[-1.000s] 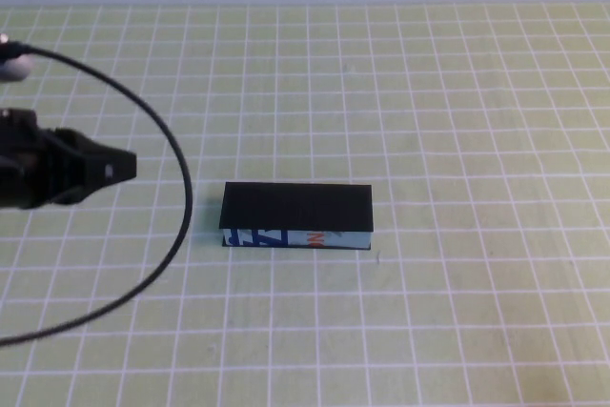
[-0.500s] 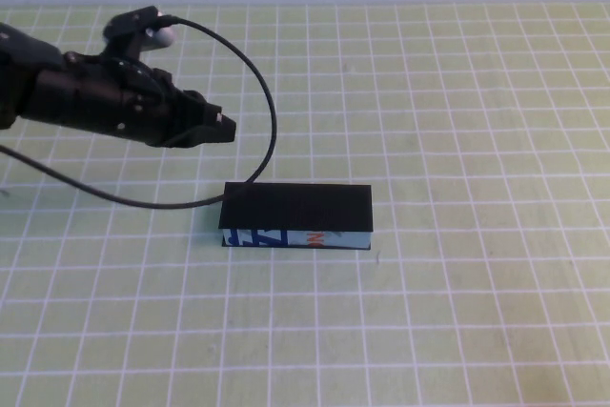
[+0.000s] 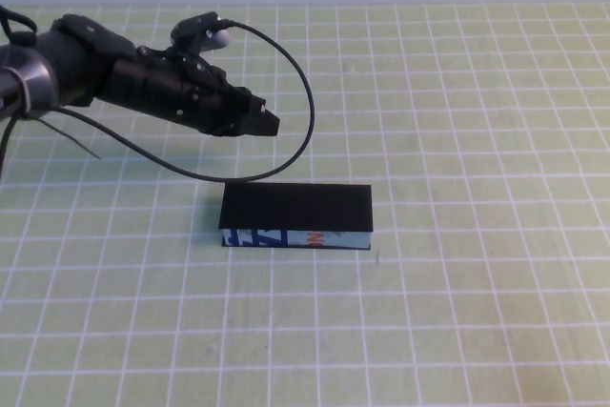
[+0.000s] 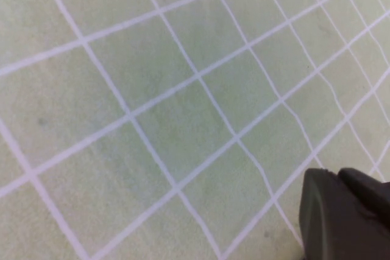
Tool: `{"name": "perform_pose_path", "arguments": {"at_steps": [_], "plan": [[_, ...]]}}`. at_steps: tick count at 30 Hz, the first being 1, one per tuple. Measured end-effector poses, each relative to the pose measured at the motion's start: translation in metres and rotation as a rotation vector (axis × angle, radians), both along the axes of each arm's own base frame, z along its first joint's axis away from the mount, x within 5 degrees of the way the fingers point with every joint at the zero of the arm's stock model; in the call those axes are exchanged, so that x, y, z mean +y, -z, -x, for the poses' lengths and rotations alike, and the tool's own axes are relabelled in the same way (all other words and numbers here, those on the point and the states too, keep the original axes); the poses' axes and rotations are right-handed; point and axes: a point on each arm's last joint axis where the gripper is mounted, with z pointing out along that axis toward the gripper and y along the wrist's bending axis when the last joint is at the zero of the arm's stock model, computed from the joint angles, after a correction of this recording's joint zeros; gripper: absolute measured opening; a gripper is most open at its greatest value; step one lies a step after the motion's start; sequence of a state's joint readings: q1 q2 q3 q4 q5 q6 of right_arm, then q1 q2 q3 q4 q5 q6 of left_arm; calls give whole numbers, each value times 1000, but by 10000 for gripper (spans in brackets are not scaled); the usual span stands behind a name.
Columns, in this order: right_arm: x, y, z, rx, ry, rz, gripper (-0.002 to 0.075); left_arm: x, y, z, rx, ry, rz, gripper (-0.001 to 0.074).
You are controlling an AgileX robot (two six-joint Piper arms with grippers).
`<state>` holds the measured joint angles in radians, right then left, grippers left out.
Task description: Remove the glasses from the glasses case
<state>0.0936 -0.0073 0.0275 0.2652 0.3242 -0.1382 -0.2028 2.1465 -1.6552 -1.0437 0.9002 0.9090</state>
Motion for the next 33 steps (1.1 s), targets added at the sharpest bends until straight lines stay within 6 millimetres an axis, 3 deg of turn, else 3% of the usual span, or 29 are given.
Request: {"name": "perform_pose_path", "arguments": {"at_steps": [3,10,17,20,26,29,33], "plan": [[1,-4,-1,-20,6,-101,-18,-7,10,-7,33,26,11,-4],[3,-17,-2,-70,46,-518,-18,-10,34,-16,83,40,-5,-4],[-1,-22,-3,-104,91,-689,-18,-9,49,-13,141,82,-49,-4],[5,-29,-2,-52,39,-701,-18,-9,50,-11,155,99,-53,-4],[23,-67,-17,190,-90,-566,-18,-8,53,-9,163,125,-91,-4],[30,-87,-37,337,-156,-422,-18,-8,54,-9,166,124,-93,-4],[39,-111,-81,473,-257,-268,-18,-8,54,-9,171,130,-92,-4]]}}
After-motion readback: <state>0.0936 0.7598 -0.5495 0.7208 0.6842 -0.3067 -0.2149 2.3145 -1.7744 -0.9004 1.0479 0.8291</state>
